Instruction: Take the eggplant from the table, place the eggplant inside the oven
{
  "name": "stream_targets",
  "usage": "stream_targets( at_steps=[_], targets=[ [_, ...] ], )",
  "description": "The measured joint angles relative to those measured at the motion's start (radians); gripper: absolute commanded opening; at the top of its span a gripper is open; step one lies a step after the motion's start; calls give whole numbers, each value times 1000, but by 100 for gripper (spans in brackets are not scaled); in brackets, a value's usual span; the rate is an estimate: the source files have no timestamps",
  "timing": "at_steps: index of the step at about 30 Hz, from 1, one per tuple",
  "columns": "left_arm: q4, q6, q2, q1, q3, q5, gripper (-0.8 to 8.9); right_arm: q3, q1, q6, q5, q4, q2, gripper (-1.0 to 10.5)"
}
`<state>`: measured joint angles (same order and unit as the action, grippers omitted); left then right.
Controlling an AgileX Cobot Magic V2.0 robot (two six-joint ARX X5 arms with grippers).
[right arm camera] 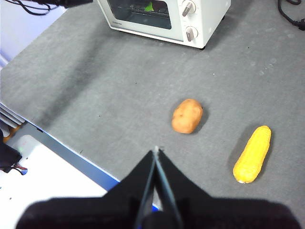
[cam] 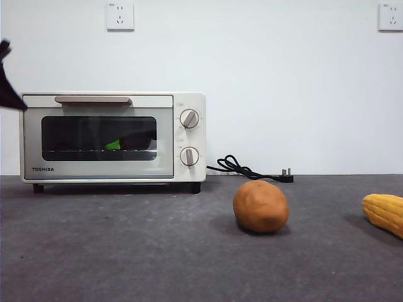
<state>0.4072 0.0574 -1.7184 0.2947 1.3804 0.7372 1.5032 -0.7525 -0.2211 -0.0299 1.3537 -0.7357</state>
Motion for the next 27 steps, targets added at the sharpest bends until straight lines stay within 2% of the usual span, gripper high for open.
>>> stream_targets(
  at_steps=[7,12,16,23,27],
  targets=[
    [77,0,227,-101,0,-105,-6,0,0,3,0,0,0,-2],
    [247,0,372,-177,2,-163,-6,0,0,19,0,0,0,-2],
    [400,1,496,-247,2,-248,-6,0,0,29,0,0,0,-2],
    [547,-7,723,-345,2,-414,-6,0,0,34,0,0,0,-2],
    [643,-18,837,-357,2,-422,-6,0,0,34,0,0,0,-2]
  ],
)
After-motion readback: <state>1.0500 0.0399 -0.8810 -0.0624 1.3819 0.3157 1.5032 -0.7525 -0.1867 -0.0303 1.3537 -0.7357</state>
